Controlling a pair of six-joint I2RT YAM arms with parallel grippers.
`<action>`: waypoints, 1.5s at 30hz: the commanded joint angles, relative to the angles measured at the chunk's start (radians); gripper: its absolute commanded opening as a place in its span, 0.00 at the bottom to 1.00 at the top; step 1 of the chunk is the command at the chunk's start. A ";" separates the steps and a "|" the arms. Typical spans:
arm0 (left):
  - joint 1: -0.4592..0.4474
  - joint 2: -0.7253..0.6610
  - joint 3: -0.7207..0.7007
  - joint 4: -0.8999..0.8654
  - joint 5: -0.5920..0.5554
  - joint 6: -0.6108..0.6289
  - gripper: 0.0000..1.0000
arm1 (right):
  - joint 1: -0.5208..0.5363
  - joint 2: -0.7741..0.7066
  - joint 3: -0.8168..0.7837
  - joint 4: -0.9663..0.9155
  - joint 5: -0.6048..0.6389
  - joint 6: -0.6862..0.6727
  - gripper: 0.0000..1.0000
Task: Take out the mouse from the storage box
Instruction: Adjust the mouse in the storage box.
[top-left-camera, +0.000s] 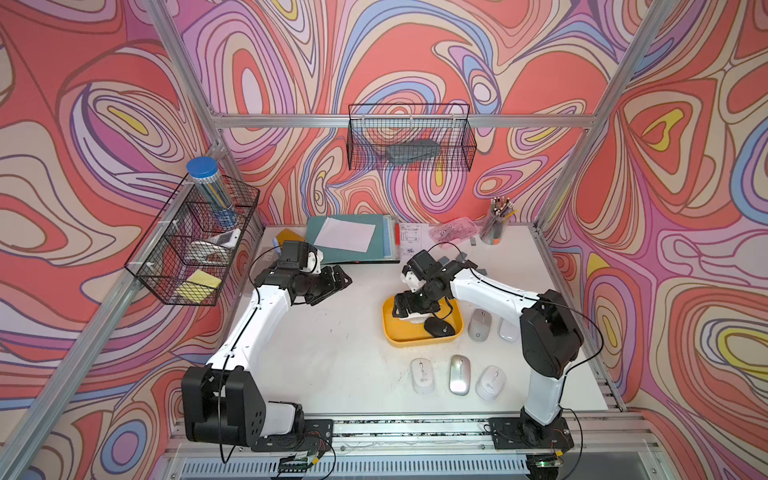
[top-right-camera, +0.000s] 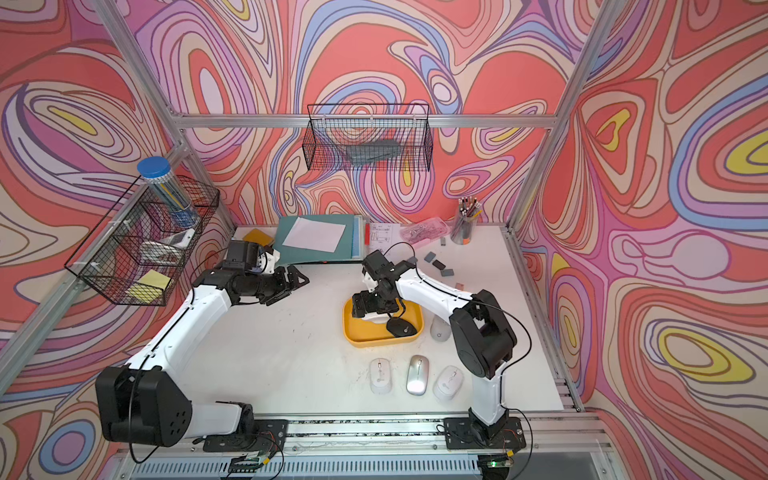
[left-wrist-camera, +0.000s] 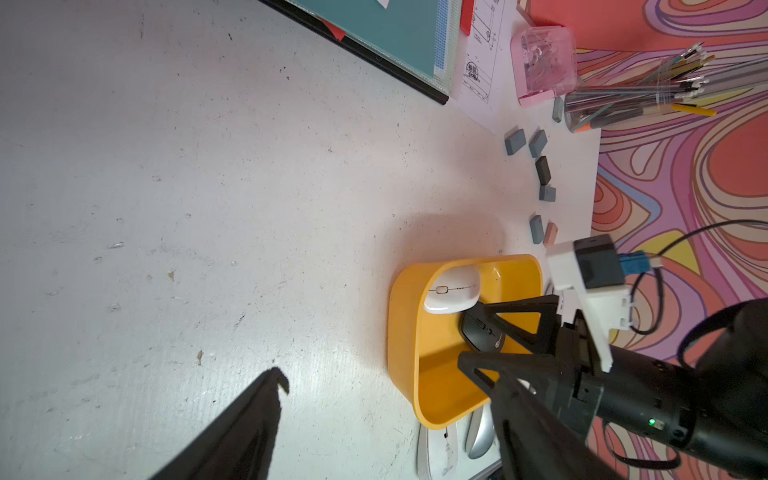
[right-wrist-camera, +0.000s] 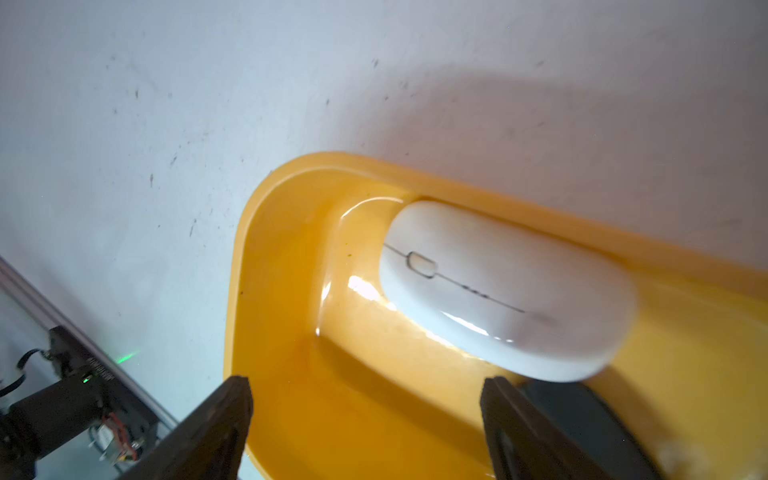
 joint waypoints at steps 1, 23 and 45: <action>-0.004 -0.006 -0.001 -0.010 -0.002 0.015 0.83 | -0.026 0.026 0.015 -0.058 0.197 -0.037 0.89; -0.006 0.003 0.000 -0.013 -0.006 0.019 0.83 | -0.087 0.073 -0.143 0.247 -0.238 0.012 0.87; -0.012 0.007 -0.003 -0.005 0.004 0.010 0.82 | -0.005 -0.104 -0.086 -0.091 0.062 -0.226 0.85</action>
